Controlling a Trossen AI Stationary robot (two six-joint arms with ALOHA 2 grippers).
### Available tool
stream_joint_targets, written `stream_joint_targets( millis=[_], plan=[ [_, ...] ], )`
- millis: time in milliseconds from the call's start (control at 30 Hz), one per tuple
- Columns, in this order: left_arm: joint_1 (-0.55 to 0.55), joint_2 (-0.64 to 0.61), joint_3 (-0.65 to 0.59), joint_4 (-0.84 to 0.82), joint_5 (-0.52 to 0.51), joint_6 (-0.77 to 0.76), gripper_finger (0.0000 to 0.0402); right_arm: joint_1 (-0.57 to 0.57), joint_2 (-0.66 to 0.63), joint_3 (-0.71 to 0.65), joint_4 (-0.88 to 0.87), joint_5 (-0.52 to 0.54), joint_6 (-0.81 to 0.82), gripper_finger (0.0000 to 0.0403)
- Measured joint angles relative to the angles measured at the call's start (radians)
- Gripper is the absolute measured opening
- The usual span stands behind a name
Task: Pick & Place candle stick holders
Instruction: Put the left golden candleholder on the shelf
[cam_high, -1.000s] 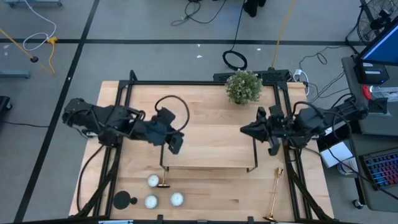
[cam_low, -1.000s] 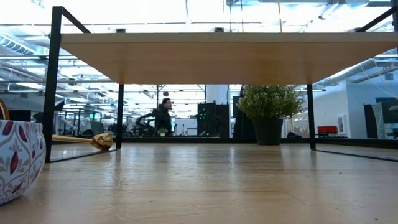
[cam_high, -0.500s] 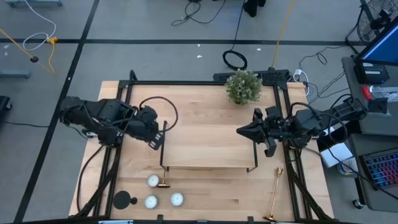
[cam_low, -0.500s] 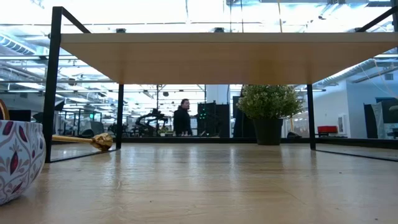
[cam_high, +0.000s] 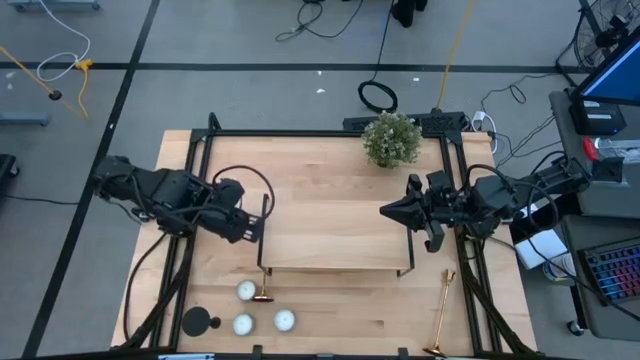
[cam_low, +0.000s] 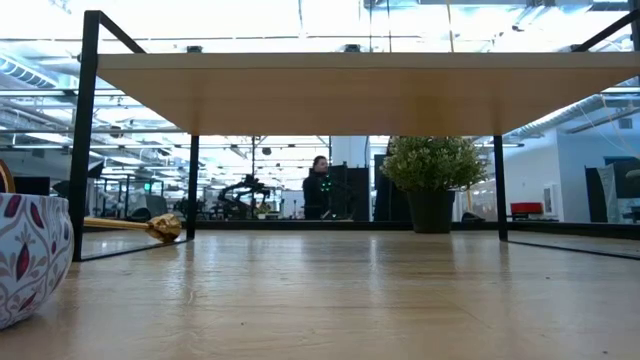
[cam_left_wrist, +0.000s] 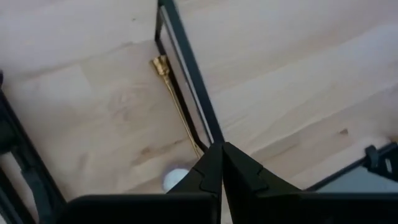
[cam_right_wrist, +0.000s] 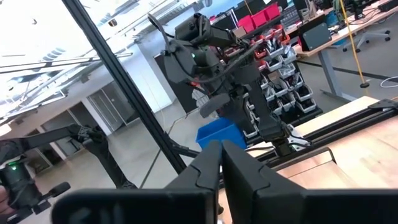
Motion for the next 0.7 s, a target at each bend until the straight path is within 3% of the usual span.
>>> stream_joint_targets(
  millis=[433,600,700],
  plan=[
    [-0.069,-0.041,-0.245,-0.001,0.146,-0.214,0.0023,0.000,0.000,0.000,-0.031,-0.001,0.027,0.0042],
    [-0.111,-0.089,-0.352,0.017,0.148,-0.338,0.0015,0.000,0.000,0.000,-0.031,-0.002,0.027,0.0049],
    [-0.144,-0.148,-0.426,0.083,0.097,-0.419,0.0004,0.000,0.000,0.000,-0.031,-0.002,0.027,0.0052]
  ],
)
